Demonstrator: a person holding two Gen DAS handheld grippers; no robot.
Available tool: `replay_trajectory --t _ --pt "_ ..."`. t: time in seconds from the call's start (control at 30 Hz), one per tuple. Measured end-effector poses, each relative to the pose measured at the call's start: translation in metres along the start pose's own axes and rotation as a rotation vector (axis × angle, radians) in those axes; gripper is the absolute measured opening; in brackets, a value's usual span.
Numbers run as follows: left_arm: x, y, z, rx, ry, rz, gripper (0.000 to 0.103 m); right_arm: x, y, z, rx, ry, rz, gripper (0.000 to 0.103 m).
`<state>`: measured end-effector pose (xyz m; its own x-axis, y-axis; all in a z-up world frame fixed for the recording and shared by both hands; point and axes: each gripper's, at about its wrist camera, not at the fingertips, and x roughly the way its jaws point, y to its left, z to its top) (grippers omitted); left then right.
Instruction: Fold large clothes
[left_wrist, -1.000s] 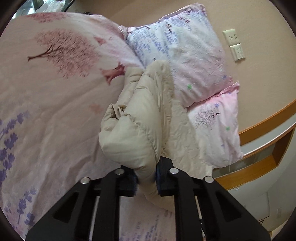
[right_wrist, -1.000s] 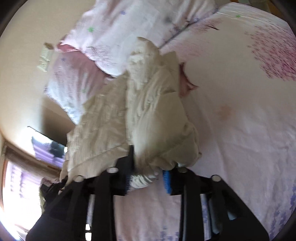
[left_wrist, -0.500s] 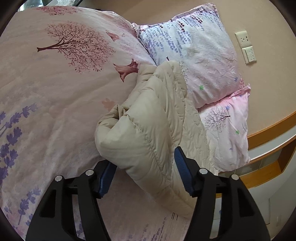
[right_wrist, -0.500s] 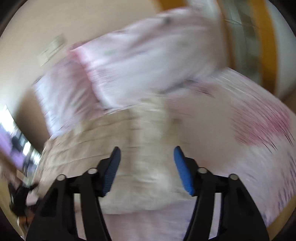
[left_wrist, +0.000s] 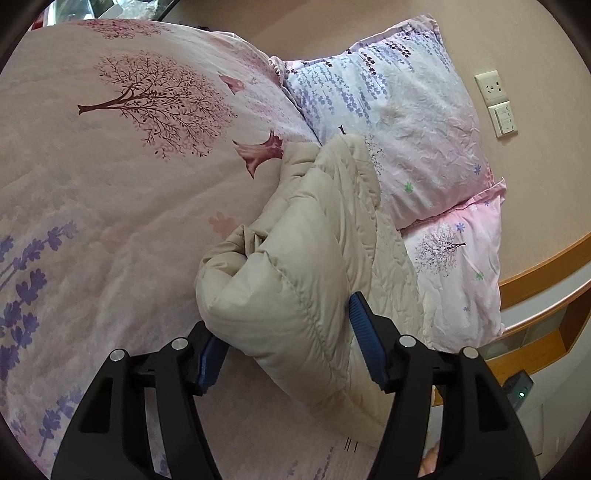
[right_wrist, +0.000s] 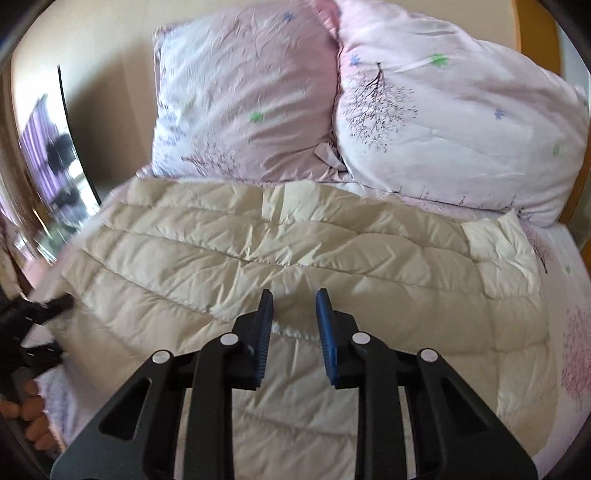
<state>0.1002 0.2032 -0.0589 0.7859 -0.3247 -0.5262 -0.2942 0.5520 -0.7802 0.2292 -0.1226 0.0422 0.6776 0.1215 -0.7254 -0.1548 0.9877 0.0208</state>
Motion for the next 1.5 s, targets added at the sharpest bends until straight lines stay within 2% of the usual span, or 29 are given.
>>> replay_trajectory --t 0.3,0.37,0.5,0.6,0.77,0.93,1.13,1.27,1.33,1.4,1.47,1.5 --pt "0.005 -0.002 0.001 0.004 -0.026 0.011 0.062 0.031 0.013 -0.013 -0.079 0.074 -0.062 0.026" --pt "0.009 -0.002 0.002 0.004 -0.017 0.004 0.051 0.034 0.016 -0.015 -0.091 0.087 -0.06 0.026" --pt "0.01 -0.01 0.005 0.04 -0.02 -0.017 0.037 0.046 0.018 -0.014 -0.091 0.12 -0.041 0.026" --pt "0.004 -0.025 0.008 0.09 -0.045 -0.058 0.032 0.052 0.017 -0.014 -0.072 0.141 -0.02 0.026" --pt "-0.008 -0.062 0.01 0.192 -0.084 -0.167 0.031 0.054 0.017 -0.01 -0.041 0.155 -0.001 0.026" --pt "-0.012 -0.099 0.001 0.29 -0.089 -0.275 0.031 0.052 0.013 -0.004 -0.019 0.161 0.02 0.026" --pt "-0.008 -0.135 -0.018 0.378 -0.059 -0.4 0.031 0.051 0.014 -0.004 -0.004 0.16 0.035 0.026" --pt "0.0 -0.157 -0.033 0.419 -0.007 -0.476 0.031 0.053 0.01 -0.003 0.004 0.159 0.062 0.026" --pt "0.005 -0.168 -0.043 0.441 0.007 -0.487 0.031 0.052 0.005 -0.001 0.014 0.16 0.104 0.026" --pt "0.008 -0.176 -0.049 0.463 0.011 -0.49 0.031 0.045 -0.01 0.001 0.058 0.161 0.181 0.026" --pt "0.011 -0.184 -0.056 0.481 0.022 -0.492 0.031 0.028 -0.03 -0.001 0.116 0.138 0.25 0.028" --pt "0.012 -0.186 -0.058 0.487 0.025 -0.49 0.031 0.02 -0.038 -0.003 0.128 0.124 0.258 0.029"
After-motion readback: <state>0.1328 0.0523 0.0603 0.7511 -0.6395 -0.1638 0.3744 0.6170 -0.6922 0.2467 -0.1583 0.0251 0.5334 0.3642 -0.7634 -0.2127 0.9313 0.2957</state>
